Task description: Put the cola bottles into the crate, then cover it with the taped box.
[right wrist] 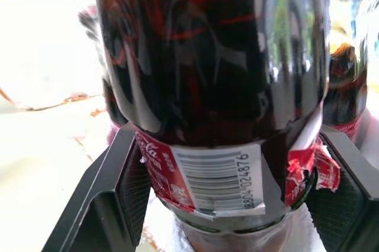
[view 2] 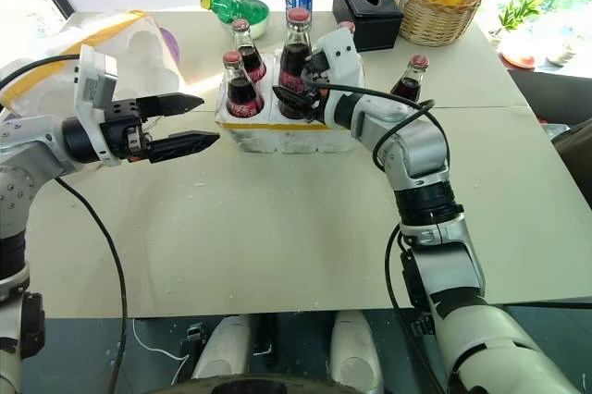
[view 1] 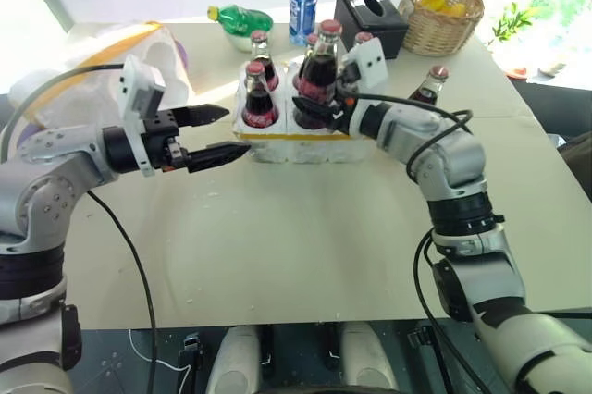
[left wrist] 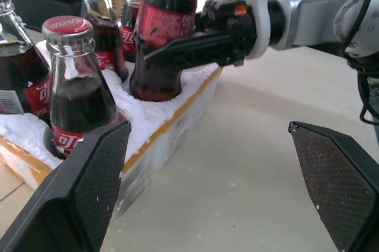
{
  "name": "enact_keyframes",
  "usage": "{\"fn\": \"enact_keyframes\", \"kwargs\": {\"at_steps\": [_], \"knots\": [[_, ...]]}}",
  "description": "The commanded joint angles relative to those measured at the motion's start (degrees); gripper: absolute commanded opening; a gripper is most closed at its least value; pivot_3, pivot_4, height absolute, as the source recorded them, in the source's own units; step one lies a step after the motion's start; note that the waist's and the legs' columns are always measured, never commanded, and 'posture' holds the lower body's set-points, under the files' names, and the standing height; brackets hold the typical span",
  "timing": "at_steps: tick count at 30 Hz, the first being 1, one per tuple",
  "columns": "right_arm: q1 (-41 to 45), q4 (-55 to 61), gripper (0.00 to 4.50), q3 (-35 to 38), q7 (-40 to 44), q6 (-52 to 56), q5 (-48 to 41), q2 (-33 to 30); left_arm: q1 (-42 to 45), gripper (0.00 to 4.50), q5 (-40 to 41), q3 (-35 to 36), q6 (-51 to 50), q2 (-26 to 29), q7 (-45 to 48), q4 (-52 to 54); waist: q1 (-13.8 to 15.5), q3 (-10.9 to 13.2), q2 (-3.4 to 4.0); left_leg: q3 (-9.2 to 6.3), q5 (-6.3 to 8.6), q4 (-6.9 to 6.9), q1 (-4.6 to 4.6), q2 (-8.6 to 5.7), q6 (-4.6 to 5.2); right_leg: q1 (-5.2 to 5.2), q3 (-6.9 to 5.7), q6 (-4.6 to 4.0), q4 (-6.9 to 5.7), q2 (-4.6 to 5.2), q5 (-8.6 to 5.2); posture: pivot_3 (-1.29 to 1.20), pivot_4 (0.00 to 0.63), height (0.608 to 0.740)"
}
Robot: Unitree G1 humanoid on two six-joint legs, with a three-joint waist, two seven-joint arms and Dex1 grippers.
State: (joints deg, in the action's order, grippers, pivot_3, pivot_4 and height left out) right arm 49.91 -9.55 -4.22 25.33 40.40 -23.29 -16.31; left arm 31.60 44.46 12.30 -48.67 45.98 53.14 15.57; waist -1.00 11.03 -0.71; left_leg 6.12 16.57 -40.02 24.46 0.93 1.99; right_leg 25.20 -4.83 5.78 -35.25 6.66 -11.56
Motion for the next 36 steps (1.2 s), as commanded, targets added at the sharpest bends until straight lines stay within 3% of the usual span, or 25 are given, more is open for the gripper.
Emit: {"fn": "enact_keyframes", "kwargs": {"at_steps": [1, 3, 5, 7, 12, 17, 21, 23, 28, 36], "knots": [[0.16, -2.96, 2.86, -0.14, -0.2, -1.9, 2.09, 1.5, 0.56, 4.5, 0.31, 1.25, 1.62, 0.09, -0.36, 0.48, 0.03, 0.0, 0.0, 0.0, 0.0, 0.0, 0.0, 0.01, 0.0, 0.0, 0.0, 0.0, 0.0, 0.01, 0.0, 0.0, 0.15, 0.74], [-0.09, -5.33, 2.86, -0.28, -0.57, -2.7, 4.13, 1.61, 0.61, 4.5, 0.42, 1.14, 1.82, 0.13, -0.43, 0.48, -0.06, -0.02, -0.03, -0.01, 0.0, 0.0, -0.02, 0.01, 0.0, -0.02, 0.0, 0.0, 0.0, 0.01, 0.0, 0.0, 0.15, 0.74], [-0.34, -6.75, 3.89, 0.02, -0.92, -3.1, 5.43, 1.51, 0.75, 4.5, 0.43, 0.93, 2.06, 0.17, -0.24, 0.33, -0.1, -0.03, -0.01, -0.01, 0.0, 0.0, -0.07, 0.01, 0.0, -0.07, 0.0, 0.0, 0.0, 0.01, 0.0, 0.0, 0.15, 0.74], [-0.65, -5.76, 4.45, 0.8, -0.65, -2.99, 5.52, 1.18, 0.82, 4.5, 0.39, 0.66, 2.28, 0.2, 0.12, 0.12, 0.02, -0.04, -0.01, -0.02, -0.02, -0.01, -0.17, 0.02, -0.04, -0.19, 0.0, 0.0, 0.0, 0.02, 0.0, 0.0, 0.15, 0.74], [-3.86, 6.66, 4.45, 4.39, 0.72, 2.6, 2.26, -2.87, 0.91, 4.5, 0.34, -0.41, 2.64, -0.26, 1.04, 0.1, 0.63, -0.04, -0.01, -0.1, -0.03, -0.02, -0.26, 0.02, -0.06, -0.31, -0.02, 0.0, 0.0, 0.09, 0.0, 0.0, 0.15, 0.74], [-10.9, 25.14, 4.45, 8.65, 0.85, 14.85, -3.23, -10.1, 1.91, 4.5, 0.75, -1.21, 2.75, -0.55, 2.29, -0.68, 0.46, -0.03, 0.0, -0.13, -0.02, -0.01, -0.08, 0.0, -0.05, -0.2, -0.04, 0.0, 0.05, 0.11, 0.0, 0.0, 0.15, 0.74], [-21.66, 41.74, 4.45, 18.27, -2.93, 28.46, -8.01, -13.8, 4.57, 4.5, -0.29, -3.5, 3.72, -1.39, 4.14, -3.14, 0.42, -0.04, -0.01, -0.13, -0.02, 0.0, -0.11, 0.02, -0.05, -0.17, -0.05, -0.01, 0.03, -0.02, -0.01, 0.0, 0.15, 0.74], [-24.96, 45.45, 4.45, 21.96, -5.75, 30.34, -7.69, -13.43, 5.47, 4.5, -0.92, -4.37, 4.34, -1.78, 4.72, -4.11, 0.44, -0.04, -0.01, -0.11, -0.02, 0.0, -0.12, 0.02, -0.05, -0.18, -0.04, -0.01, 0.05, 0.0, -0.01, 0.0, 0.15, 0.74], [-28.4, 43.93, 4.45, 27.22, -14.77, 25.76, -2.32, -9.05, 7.21, 4.5, -1.73, -6.1, 5.44, -3.13, 5.41, -5.71, 0.33, -0.04, -0.01, -0.05, -0.02, -0.06, -0.17, -0.01, -0.04, -0.18, 0.01, 0.0, 0.08, 0.08, 0.0, 0.0, 0.15, 0.74], [-21.92, 28.23, 4.45, 24.19, -16.43, 13.2, 0.86, -4.3, 8.48, 4.5, -3.0, -7.32, 6.06, -4.38, 5.88, -6.38, 0.17, -0.03, 0.01, -0.05, -0.03, -0.04, -0.16, -0.03, -0.05, -0.14, 0.03, -0.01, 0.06, 0.03, -0.01, 0.0, 0.15, 0.74]]}}
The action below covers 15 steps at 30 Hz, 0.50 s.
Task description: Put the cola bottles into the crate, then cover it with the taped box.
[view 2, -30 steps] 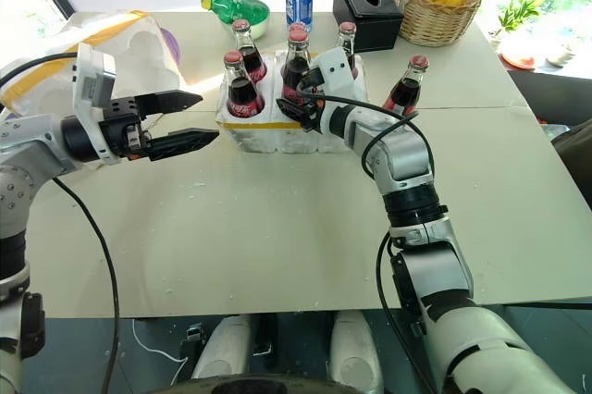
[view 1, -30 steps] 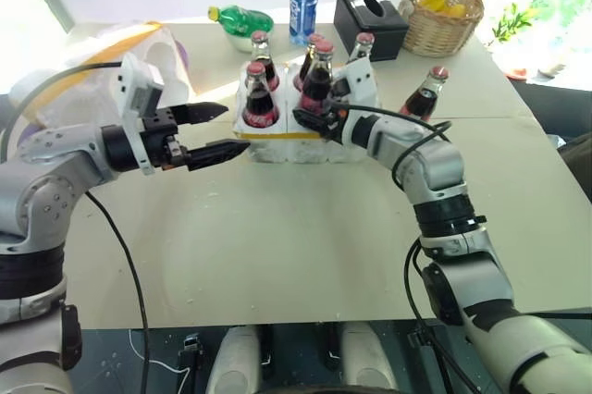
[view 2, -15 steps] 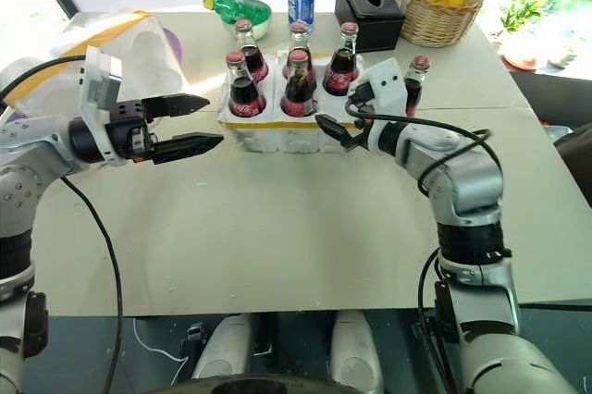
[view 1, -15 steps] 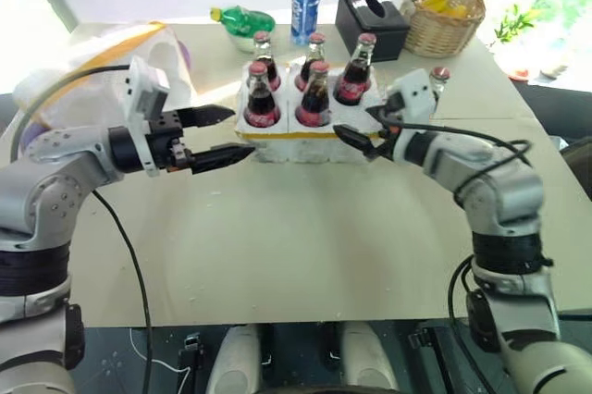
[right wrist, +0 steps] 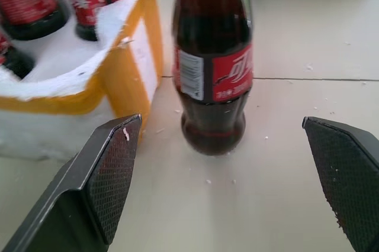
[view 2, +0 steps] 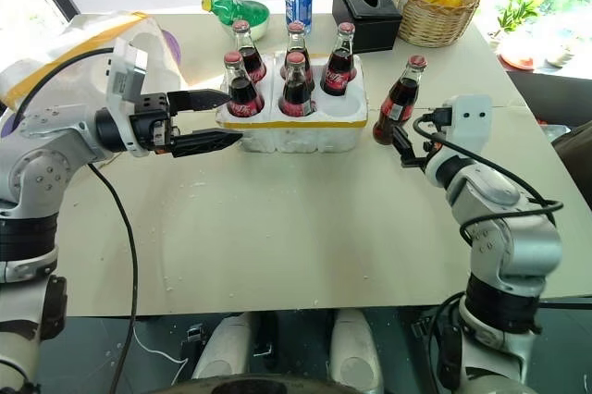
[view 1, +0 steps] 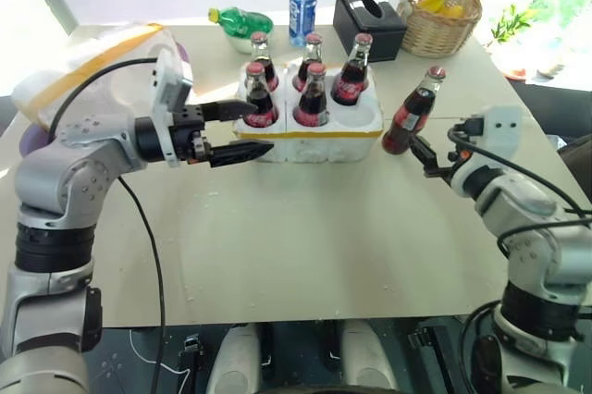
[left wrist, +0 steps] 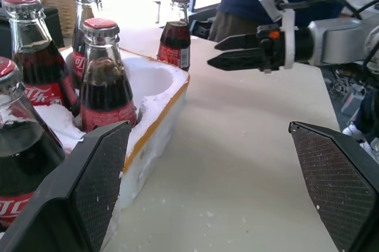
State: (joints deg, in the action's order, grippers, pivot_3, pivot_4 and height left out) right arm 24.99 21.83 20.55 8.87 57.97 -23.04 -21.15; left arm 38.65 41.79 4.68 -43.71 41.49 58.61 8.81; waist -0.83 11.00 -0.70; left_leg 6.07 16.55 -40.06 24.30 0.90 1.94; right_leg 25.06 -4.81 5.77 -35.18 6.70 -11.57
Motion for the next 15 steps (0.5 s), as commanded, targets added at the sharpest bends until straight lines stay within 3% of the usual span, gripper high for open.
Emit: {"fn": "enact_keyframes", "kwargs": {"at_steps": [1, 11, 13, 15], "knots": [[3.89, -5.63, 4.45, -1.64, 0.36, -6.34, 1.4, 0.54, 1.54, 4.5, -0.4, 0.39, 1.18, 0.22, 0.5, 0.23, -0.01, 0.0, 0.0, 0.0, 0.0, 0.0, 0.0, 0.01, 0.0, 0.0, 0.0, 0.0, 0.0, -0.01, 0.0, 0.0, 0.15, 0.74], [13.62, -32.14, 4.45, -7.63, 2.06, -25.05, 8.7, -0.27, 0.59, 4.5, -0.78, 1.63, 0.99, 0.88, -0.32, 1.35, -0.08, 0.01, 0.01, -0.01, 0.0, 0.02, 0.03, 0.03, 0.0, 0.01, 0.0, 0.0, 0.0, 0.0, 0.0, 0.0, 0.15, 0.74], [14.91, -35.4, 3.93, -7.91, 2.73, -27.97, 9.45, -0.72, 0.48, 4.5, -0.63, 1.86, 0.75, 0.83, -0.81, 1.75, -0.07, 0.01, 0.01, -0.01, 0.0, 0.02, 0.03, 0.03, 0.0, 0.01, 0.0, 0.0, 0.0, 0.0, 0.0, 0.0, 0.15, 0.74], [15.73, -36.64, 3.13, -8.13, 3.59, -29.5, 9.68, -1.18, 0.34, 4.5, -0.47, 2.1, 0.52, 0.77, -1.27, 2.18, -0.04, 0.01, 0.02, -0.01, 0.0, 0.03, 0.04, 0.04, 0.0, 0.01, 0.0, 0.0, -0.02, 0.0, 0.0, 0.0, 0.15, 0.74]]}}
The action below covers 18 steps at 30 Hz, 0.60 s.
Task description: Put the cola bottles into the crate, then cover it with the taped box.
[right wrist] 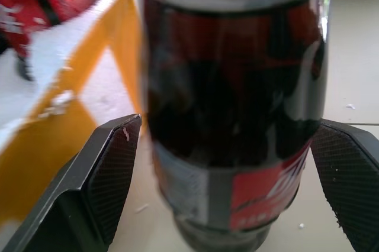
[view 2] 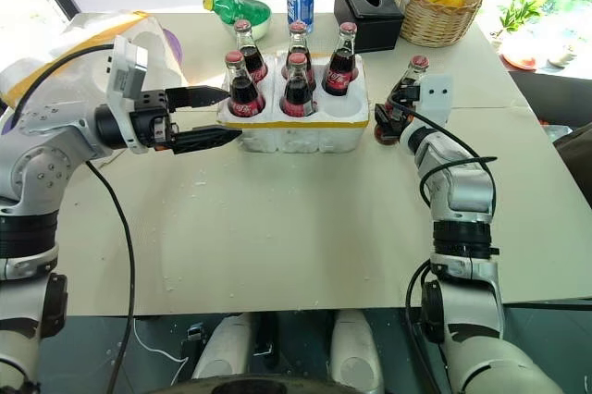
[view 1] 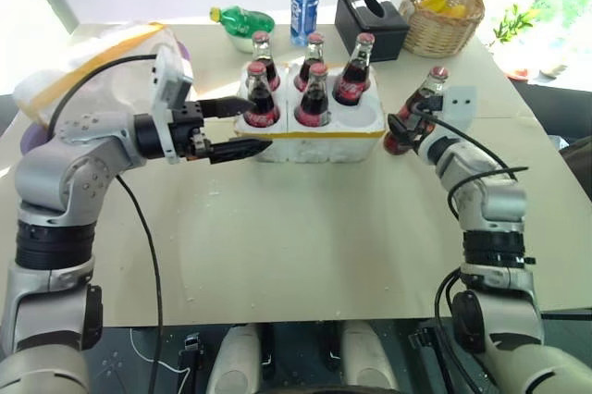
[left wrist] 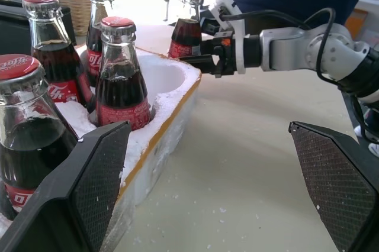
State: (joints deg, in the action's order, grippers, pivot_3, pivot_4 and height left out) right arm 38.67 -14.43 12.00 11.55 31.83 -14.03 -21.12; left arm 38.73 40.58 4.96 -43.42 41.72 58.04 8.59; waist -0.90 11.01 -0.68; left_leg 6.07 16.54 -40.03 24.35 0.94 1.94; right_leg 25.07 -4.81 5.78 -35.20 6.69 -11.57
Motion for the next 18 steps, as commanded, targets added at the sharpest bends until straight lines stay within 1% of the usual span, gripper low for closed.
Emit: {"fn": "enact_keyframes", "kwargs": {"at_steps": [1, 5, 8, 11, 12, 15, 18], "knots": [[2.26, -0.29, 2.76, 0.35, 1.3, -3.84, 0.73, -1.48, 0.2, 4.5, 0.86, 1.94, 0.1, 0.56, -0.91, 2.63, 0.04, 0.0, 0.0, 0.0, 0.0, 0.0, 0.01, 0.01, 0.0, 0.0, 0.0, 0.0, -0.01, 0.0, 0.0, 0.0, 0.15, 0.74], [4.09, 4.95, 2.78, 0.94, 4.46, -8.13, 0.13, -3.9, -0.58, 4.5, 1.19, 2.89, -0.17, 0.92, -1.62, 3.19, 0.06, 0.09, 0.15, 0.0, 0.0, 0.0, 0.04, 0.01, 0.0, 0.01, 0.0, 0.01, 0.0, 0.01, 0.0, 0.0, 0.15, 0.74], [7.78, 9.77, 2.78, 3.99, 6.74, -8.84, -5.16, -4.02, -1.14, 4.5, 1.39, 3.44, -0.24, 1.02, -2.15, 3.45, -0.01, 0.24, 0.4, 0.01, 0.0, 0.01, 0.1, 0.01, 0.0, 0.11, 0.0, 0.01, -0.02, 0.02, 0.0, 0.0, 0.15, 0.74], [10.49, 12.48, 2.78, 4.95, 8.35, -5.39, -9.46, -3.75, -1.42, 4.5, 1.7, 3.71, -0.35, 0.93, -2.73, 3.64, -0.28, 0.3, 0.5, 0.06, -0.01, 0.02, 0.14, 0.01, -0.01, 0.22, 0.03, 0.01, -0.06, -0.01, 0.0, 0.0, 0.15, 0.74], [10.95, 13.18, 2.78, 4.83, 9.18, -2.44, -11.4, -3.58, -1.58, 4.5, 1.79, 3.72, -0.31, 0.94, -2.88, 3.77, -0.25, 0.3, 0.5, 0.06, -0.01, 0.04, 0.13, 0.02, -0.01, 0.23, 0.03, 0.0, -0.07, -0.04, 0.0, 0.0, 0.15, 0.74], [10.48, 16.32, 2.78, 1.71, 12.05, 4.66, -14.6, -3.31, -1.91, 4.5, 1.91, 3.6, 0.01, 1.08, -3.15, 3.81, -0.09, 0.27, 0.46, 0.02, -0.01, 0.06, 0.08, 0.08, -0.01, 0.17, 0.02, 0.0, -0.08, -0.13, 0.0, 0.0, 0.15, 0.74], [9.31, 18.16, 2.78, -1.52, 13.33, 7.38, -13.93, -3.86, -2.02, 4.5, 1.94, 3.62, 0.24, 1.29, -3.22, 3.67, 0.03, 0.27, 0.46, 0.05, -0.01, 0.03, 0.09, 0.06, -0.01, 0.12, 0.02, 0.0, -0.04, -0.1, 0.0, 0.0, 0.15, 0.74]]}}
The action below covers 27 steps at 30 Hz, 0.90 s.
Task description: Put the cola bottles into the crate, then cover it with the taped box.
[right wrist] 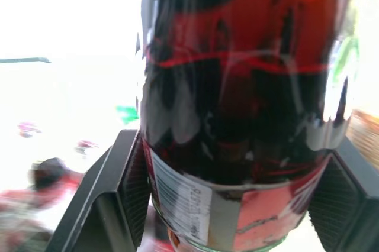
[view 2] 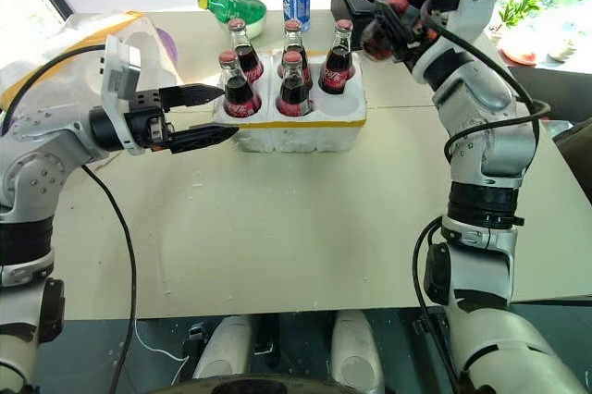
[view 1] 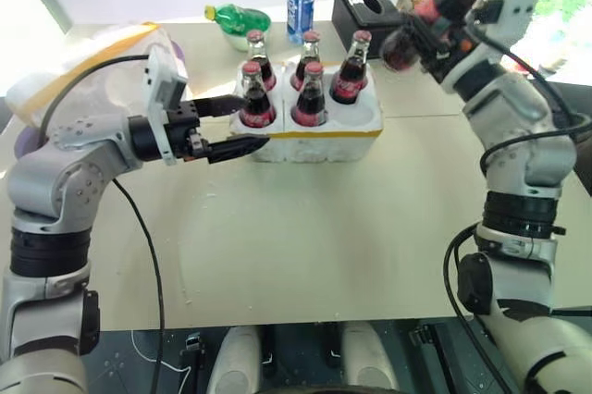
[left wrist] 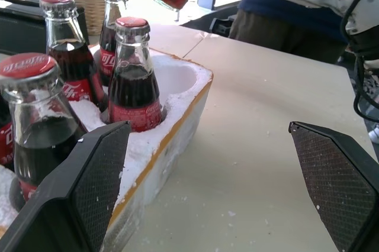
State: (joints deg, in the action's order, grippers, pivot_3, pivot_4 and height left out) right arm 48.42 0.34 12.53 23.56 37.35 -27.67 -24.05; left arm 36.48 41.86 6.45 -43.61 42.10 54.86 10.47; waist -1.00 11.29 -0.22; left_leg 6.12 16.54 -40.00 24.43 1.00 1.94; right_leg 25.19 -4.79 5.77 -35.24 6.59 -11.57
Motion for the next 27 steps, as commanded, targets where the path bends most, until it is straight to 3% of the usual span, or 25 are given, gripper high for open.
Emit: {"fn": "enact_keyframes", "kwargs": {"at_steps": [1, 10, 13, 14, 15, 19, 27], "knots": [[-0.97, 3.46, 2.78, -3.58, 1.47, 2.23, 0.68, -1.15, 0.13, 4.5, 0.65, 2.22, 0.48, 1.06, -0.02, 1.82, 0.27, 0.0, 0.0, 0.0, 0.0, -0.01, 0.0, -0.02, 0.0, -0.01, 0.0, 0.0, 0.0, 0.07, 0.0, 0.0, 0.15, 0.74], [-1.69, -2.77, 2.78, -11.62, 0.61, 4.63, 8.47, -1.4, -1.01, 4.5, 0.75, 3.82, 0.35, 3.69, 0.11, 2.51, 0.12, 0.0, 0.0, 0.0, 0.0, 0.01, 0.05, -0.06, 0.0, 0.07, 0.0, 0.01, -0.01, 0.08, 0.0, 0.0, 0.15, 0.74], [-1.59, -5.5, 4.17, -12.36, 1.48, 3.87, 9.4, -0.83, -2.28, 4.5, 1.01, 5.21, 0.03, 4.98, -0.15, 3.27, 0.14, 0.0, 0.0, 0.01, 0.0, 0.01, 0.05, -0.06, 0.0, 0.06, -0.01, 0.01, 0.0, 0.07, 0.0, 0.0, 0.15, 0.74], [-1.51, -5.95, 4.47, -12.63, 1.71, 3.16, 9.99, -0.93, -3.15, 4.5, 1.17, 6.2, -0.21, 5.92, -0.18, 3.77, 0.14, 0.0, 0.0, 0.01, 0.0, 0.01, 0.05, -0.05, 0.0, 0.05, 0.0, 0.01, 0.01, 0.08, 0.0, 0.0, 0.15, 0.74], [-1.45, -6.14, 4.47, -12.79, 1.87, 2.62, 10.45, -1.03, -3.74, 4.5, 1.3, 6.84, -0.36, 6.56, -0.21, 4.1, 0.1, 0.0, -0.01, 0.01, 0.0, 0.01, 0.05, -0.05, 0.0, 0.04, 0.0, 0.01, 0.01, 0.09, 0.0, 0.0, 0.15, 0.74], [0.1, -2.23, 4.47, -9.46, 4.6, 5.8, 7.35, -4.2, -10.04, 4.5, 2.34, 14.66, -2.41, 13.9, 1.87, 6.14, -0.04, 0.0, 0.0, 0.0, 0.0, -0.01, 0.04, -0.02, 0.0, 0.05, 0.0, 0.01, 0.01, 0.09, 0.0, 0.0, 0.15, 0.74], [5.24, 1.04, 4.47, -2.74, 21.55, 13.69, -2.53, -22.79, -27.12, 4.5, -4.98, 34.85, -2.16, 33.18, 18.73, -3.68, 0.15, 0.07, 0.02, 0.07, 0.03, 0.06, 0.09, 0.01, 0.0, 0.19, -0.01, -0.01, 0.18, 0.13, -0.03, 0.0, 0.15, 0.74]]}}
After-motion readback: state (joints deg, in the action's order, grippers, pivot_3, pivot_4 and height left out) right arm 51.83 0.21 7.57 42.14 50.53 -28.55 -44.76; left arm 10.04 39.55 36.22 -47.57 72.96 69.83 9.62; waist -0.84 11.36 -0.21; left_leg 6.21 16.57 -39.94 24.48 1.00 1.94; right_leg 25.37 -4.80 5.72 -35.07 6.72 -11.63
